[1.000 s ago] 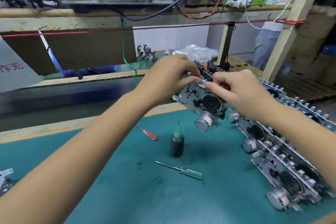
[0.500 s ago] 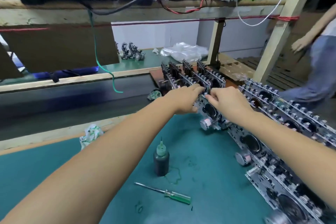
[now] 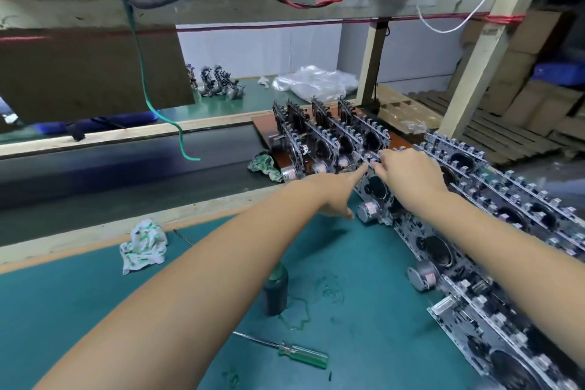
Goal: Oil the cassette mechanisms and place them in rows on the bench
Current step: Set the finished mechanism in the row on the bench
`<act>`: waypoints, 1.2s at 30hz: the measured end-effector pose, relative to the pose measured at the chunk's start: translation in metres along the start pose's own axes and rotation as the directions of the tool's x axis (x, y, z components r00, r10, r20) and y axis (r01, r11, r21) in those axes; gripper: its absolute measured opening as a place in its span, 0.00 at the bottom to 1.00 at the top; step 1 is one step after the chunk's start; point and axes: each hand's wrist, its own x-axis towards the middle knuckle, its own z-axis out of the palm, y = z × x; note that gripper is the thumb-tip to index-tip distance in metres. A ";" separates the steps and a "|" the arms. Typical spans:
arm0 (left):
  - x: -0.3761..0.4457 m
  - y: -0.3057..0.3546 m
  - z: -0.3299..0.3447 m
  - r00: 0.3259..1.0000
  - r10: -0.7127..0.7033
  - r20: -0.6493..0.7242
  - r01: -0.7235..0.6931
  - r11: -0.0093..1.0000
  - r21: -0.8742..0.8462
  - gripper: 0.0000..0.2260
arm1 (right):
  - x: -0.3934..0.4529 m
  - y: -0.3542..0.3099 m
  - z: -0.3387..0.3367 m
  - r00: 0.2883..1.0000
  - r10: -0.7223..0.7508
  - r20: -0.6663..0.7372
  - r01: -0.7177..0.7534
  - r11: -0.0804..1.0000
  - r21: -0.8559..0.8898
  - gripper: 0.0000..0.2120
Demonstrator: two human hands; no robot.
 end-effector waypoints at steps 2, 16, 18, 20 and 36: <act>0.000 0.002 -0.001 1.000 -0.006 0.028 0.006 1.000 -0.012 0.46 | 0.000 -0.001 -0.001 0.999 0.013 0.039 -0.013 1.000 0.022 0.14; -0.091 -0.001 -0.033 0.964 -0.013 -0.265 0.027 0.998 0.050 0.16 | -0.038 -0.066 -0.071 0.984 -0.148 -0.097 0.149 0.989 0.002 0.10; -0.131 -0.006 -0.028 0.922 -0.054 -0.384 0.048 0.999 -0.025 0.09 | -0.056 -0.088 -0.091 0.977 -0.186 -0.107 0.199 0.970 0.136 0.09; -0.177 -0.013 -0.017 0.881 -0.121 -0.457 0.077 0.991 -0.114 0.07 | -0.077 -0.113 -0.108 0.963 -0.247 -0.109 0.268 0.921 0.282 0.08; -0.520 -0.037 0.111 0.494 -0.705 -0.509 0.707 0.666 -0.237 0.05 | -0.206 -0.371 -0.100 0.528 -0.842 -0.106 0.573 0.262 0.776 0.09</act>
